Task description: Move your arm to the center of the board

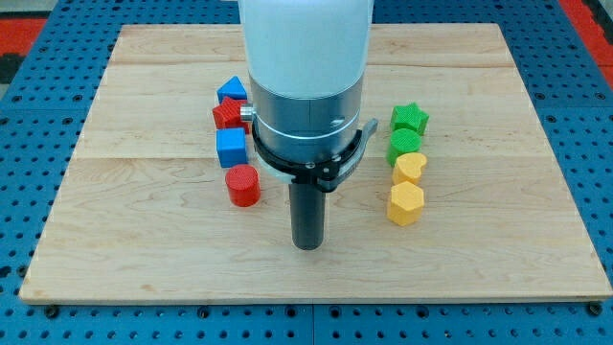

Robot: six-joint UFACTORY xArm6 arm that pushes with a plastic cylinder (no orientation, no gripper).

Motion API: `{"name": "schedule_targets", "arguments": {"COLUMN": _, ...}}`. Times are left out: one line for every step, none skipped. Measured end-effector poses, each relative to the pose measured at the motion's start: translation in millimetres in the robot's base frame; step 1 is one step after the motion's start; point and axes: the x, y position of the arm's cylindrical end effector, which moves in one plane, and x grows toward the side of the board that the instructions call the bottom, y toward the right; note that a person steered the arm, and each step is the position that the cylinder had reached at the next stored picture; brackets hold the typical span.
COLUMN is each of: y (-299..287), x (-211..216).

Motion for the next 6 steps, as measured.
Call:
{"name": "schedule_targets", "arguments": {"y": 0.0, "x": 0.0}}
{"name": "schedule_targets", "arguments": {"y": 0.0, "x": 1.0}}
{"name": "schedule_targets", "arguments": {"y": 0.7, "x": -2.0}}
{"name": "schedule_targets", "arguments": {"y": -25.9, "x": -27.0}}
{"name": "schedule_targets", "arguments": {"y": -21.4, "x": -63.0}}
{"name": "schedule_targets", "arguments": {"y": 1.5, "x": -108.2}}
